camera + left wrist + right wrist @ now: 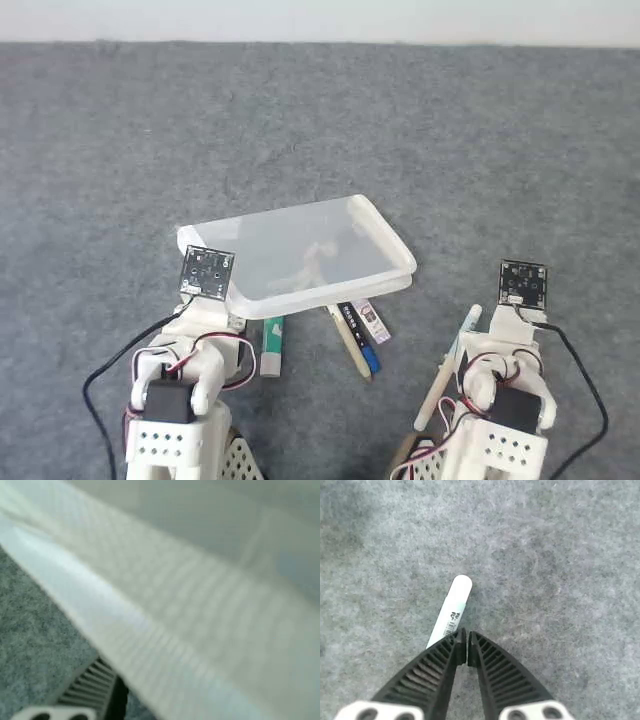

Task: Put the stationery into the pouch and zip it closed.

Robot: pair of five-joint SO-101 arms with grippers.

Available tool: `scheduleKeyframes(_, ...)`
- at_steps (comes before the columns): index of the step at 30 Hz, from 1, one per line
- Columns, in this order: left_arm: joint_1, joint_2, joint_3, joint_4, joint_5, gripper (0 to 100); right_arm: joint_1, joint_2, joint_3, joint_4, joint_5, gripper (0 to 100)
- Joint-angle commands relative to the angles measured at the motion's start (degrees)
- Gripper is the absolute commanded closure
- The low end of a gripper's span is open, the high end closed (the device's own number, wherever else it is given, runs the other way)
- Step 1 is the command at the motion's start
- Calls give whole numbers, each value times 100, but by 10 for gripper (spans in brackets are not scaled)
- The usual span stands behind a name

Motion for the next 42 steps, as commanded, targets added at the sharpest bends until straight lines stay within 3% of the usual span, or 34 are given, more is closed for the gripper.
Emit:
scheduleKeyframes(1, 18, -62, -66, 26, -26, 988, 84, -101, 114, 40, -9, 991)
scheduleKeyframes(14, 18, -62, -66, 26, -26, 988, 13, -101, 114, 31, 0, 991)
scheduleKeyframes(23, 9, -62, -66, 26, -18, 988, -1464, -101, 114, 40, -35, 991)
scheduleKeyframes(30, 9, -62, -66, 26, -18, 988, -2026, -101, 114, 40, -35, 991)
scheduleKeyframes(36, 9, -62, -66, 26, -18, 988, -1974, -101, 114, 40, 0, 991)
scheduleKeyframes(42, 9, -62, -66, 26, -18, 988, -1244, -101, 9, 48, 0, 990)
